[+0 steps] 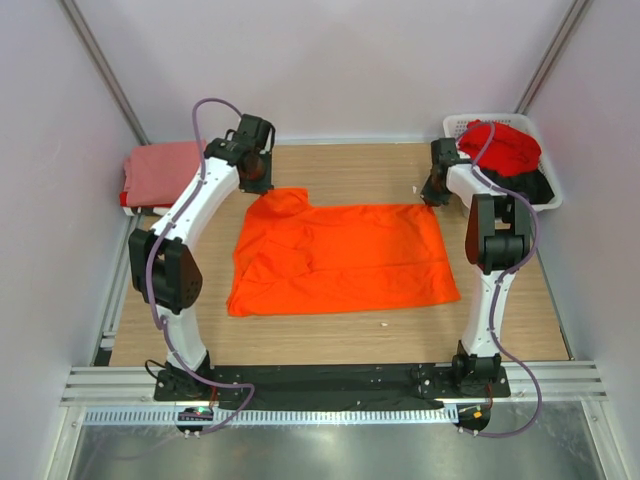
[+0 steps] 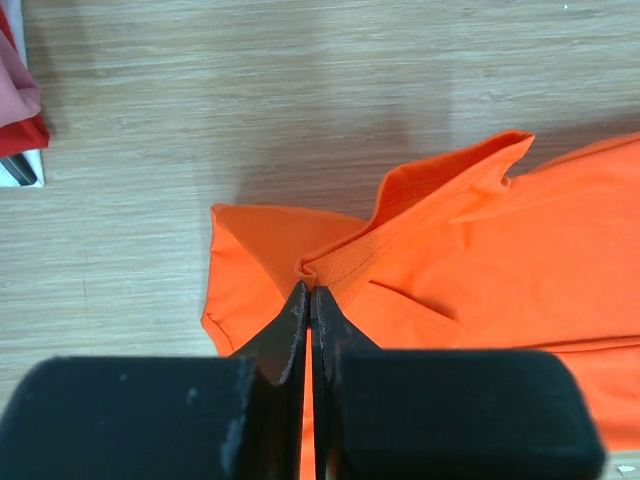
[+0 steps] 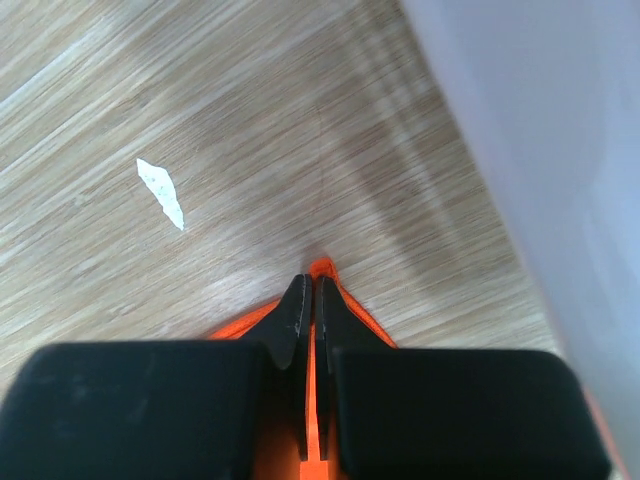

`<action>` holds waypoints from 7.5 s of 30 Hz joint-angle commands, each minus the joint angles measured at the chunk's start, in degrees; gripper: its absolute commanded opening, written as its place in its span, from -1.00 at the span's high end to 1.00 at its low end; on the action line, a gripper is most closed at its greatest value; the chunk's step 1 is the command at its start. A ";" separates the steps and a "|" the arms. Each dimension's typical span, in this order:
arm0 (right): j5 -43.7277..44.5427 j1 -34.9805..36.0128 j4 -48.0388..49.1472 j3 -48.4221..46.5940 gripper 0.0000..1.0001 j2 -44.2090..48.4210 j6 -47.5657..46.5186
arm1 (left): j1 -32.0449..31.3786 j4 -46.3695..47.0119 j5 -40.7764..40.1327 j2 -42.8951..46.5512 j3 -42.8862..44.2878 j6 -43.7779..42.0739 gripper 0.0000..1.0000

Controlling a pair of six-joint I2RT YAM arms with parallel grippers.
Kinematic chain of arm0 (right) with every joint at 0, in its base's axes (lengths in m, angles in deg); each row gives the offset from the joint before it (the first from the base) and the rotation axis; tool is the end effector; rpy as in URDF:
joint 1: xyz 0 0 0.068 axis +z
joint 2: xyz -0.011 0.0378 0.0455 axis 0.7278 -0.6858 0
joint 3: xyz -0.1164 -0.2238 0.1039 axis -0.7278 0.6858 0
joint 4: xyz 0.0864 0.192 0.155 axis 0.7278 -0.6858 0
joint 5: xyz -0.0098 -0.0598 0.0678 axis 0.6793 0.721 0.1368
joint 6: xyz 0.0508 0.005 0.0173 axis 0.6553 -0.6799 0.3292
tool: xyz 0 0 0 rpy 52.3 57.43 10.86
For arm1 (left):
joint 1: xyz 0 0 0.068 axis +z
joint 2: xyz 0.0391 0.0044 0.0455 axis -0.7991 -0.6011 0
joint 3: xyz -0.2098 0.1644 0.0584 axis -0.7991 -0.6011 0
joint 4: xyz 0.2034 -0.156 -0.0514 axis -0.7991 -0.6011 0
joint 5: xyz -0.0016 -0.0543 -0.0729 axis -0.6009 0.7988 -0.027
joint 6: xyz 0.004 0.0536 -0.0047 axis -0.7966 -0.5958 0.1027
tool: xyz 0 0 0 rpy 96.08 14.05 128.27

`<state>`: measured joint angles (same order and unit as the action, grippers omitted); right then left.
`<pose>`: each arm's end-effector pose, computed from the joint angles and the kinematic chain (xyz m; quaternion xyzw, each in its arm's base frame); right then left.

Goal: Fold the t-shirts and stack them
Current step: Fold the tshirt

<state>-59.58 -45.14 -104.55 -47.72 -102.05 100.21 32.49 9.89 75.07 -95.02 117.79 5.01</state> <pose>0.4670 0.0061 0.1626 0.2494 0.9312 -0.0247 0.2647 0.3854 -0.1386 0.3227 0.0016 0.9531 -0.0247 0.3017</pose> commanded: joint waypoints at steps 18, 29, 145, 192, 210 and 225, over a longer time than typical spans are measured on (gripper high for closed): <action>-3.45 0.81 -4.39 7.69 0.97 13.69 0.14 | 0.61 1.20 3.68 0.55 0.51 -0.10 1.00; -1.25 1.86 -3.87 16.75 0.97 24.14 0.32 | -0.71 2.34 3.68 10.84 -13.55 0.87 1.00; -15.67 31.31 0.88 -6.88 -0.22 -4.67 3.04 | -8.71 7.18 -2.21 76.05 -52.93 6.41 -0.35; 3.39 32.35 8.61 30.81 -0.95 41.25 8.31 | -10.46 8.40 5.17 59.54 -55.73 18.09 -0.33; -3.71 45.19 16.16 70.72 -0.49 64.06 25.89 | -28.75 34.33 1.30 47.15 -73.24 34.97 -0.37; -6.17 46.34 21.45 71.07 0.08 58.43 25.63 | -34.55 40.49 -0.36 39.85 -75.52 39.46 -0.35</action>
<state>-65.35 0.69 -85.60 22.42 -42.84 125.52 -0.97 46.80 76.62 -54.95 42.93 42.65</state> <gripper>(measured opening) 0.490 0.676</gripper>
